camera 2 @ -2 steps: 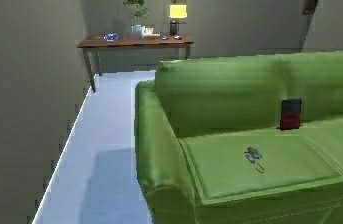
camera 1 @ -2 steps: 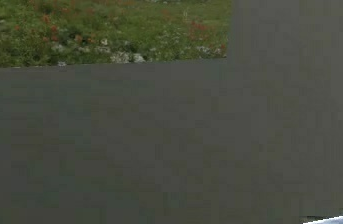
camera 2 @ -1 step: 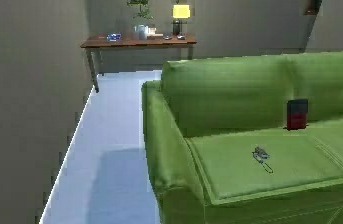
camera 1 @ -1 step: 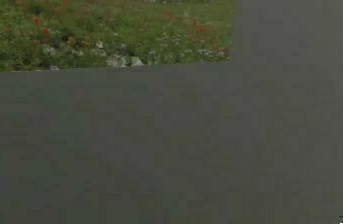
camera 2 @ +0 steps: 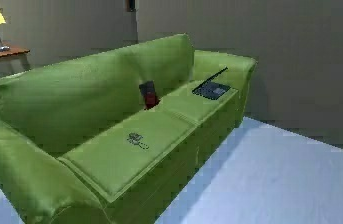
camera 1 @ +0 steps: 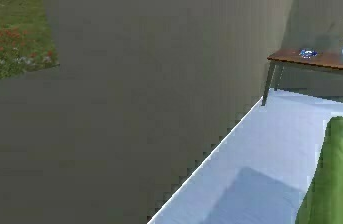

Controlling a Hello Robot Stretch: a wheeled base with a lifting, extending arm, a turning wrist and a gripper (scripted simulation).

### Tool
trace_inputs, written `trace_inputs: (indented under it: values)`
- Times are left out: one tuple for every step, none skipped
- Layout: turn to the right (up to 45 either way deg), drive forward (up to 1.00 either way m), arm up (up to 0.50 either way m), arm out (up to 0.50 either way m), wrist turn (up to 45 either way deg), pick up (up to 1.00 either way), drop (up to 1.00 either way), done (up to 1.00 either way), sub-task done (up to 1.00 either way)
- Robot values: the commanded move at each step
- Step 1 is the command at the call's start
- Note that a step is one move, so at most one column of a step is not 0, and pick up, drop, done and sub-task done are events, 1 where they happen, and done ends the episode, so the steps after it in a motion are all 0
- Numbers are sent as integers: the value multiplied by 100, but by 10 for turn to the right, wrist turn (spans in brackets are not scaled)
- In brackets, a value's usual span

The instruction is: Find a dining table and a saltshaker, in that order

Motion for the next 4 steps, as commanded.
trace_inputs:
  values:
    - [0,55,0,0,0,0,0,0,0]
    - [360,0,0,0,0,0,0,0,0]
    - [0,100,0,0,0,0,0,0,0]
    - [60,0,0,0,0,0,0,0,0]
